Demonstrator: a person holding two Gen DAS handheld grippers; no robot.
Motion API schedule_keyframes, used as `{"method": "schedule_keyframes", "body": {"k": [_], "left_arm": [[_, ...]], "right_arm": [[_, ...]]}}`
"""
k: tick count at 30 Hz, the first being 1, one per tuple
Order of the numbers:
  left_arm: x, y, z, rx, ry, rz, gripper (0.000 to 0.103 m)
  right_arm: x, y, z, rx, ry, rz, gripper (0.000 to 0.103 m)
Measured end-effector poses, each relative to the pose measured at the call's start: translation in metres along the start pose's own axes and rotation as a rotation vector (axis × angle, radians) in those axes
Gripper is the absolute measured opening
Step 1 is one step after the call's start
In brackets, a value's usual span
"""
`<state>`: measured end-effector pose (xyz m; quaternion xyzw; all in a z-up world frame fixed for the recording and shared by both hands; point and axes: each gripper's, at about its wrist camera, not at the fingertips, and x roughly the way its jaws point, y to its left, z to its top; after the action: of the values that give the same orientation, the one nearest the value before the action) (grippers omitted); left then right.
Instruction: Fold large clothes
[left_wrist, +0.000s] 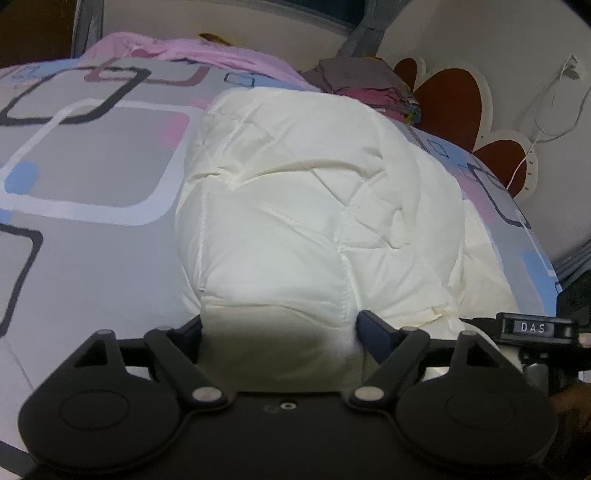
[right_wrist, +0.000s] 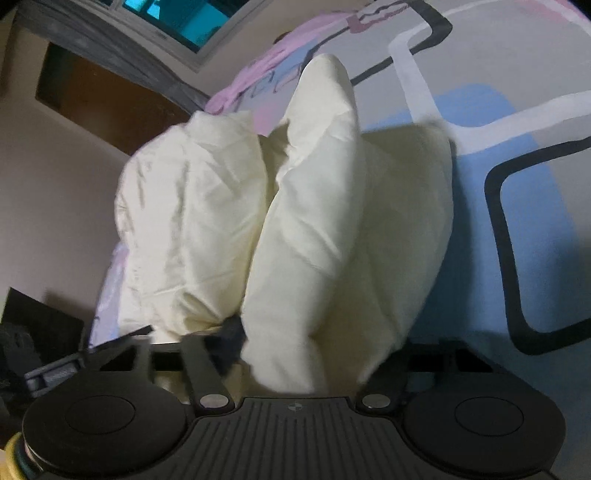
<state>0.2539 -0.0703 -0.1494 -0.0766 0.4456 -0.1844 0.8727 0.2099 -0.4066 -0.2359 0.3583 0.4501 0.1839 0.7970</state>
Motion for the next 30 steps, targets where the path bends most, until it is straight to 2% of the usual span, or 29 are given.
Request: {"method": "schedule_keyframes", "body": {"k": [2,4,9,13,16,21,26,30], "left_arm": [[-0.006,-0.001,0.001,-0.007,-0.012,0.004,0.077],[-0.014,0.000,0.002,-0.013,-0.026,0.011,0.075],[-0.038,0.012,0.014,-0.021,-0.062,0.044,0.075],[-0.063,0.038,0.024,-0.037,-0.098,0.073,0.075],[-0.081,0.066,0.031,-0.051,-0.128,0.093,0.075],[-0.114,0.133,0.046,-0.055,-0.167,0.116,0.075],[-0.140,0.211,0.065,-0.023,-0.173,0.126,0.075],[-0.150,0.269,0.076,-0.030,-0.169,0.150,0.075]], "right_arm": [[-0.005,0.007,0.000,-0.014,-0.007,0.011,0.041],[-0.007,0.014,0.002,-0.016,-0.010,0.043,0.039],[0.004,0.042,0.006,-0.022,-0.019,0.118,0.038],[0.028,0.078,0.009,-0.041,-0.015,0.165,0.038],[0.055,0.108,0.006,-0.054,-0.009,0.192,0.038],[0.113,0.170,-0.013,-0.056,-0.015,0.219,0.038],[0.182,0.237,-0.037,-0.032,-0.027,0.219,0.038],[0.237,0.275,-0.049,-0.019,-0.013,0.222,0.038]]}}
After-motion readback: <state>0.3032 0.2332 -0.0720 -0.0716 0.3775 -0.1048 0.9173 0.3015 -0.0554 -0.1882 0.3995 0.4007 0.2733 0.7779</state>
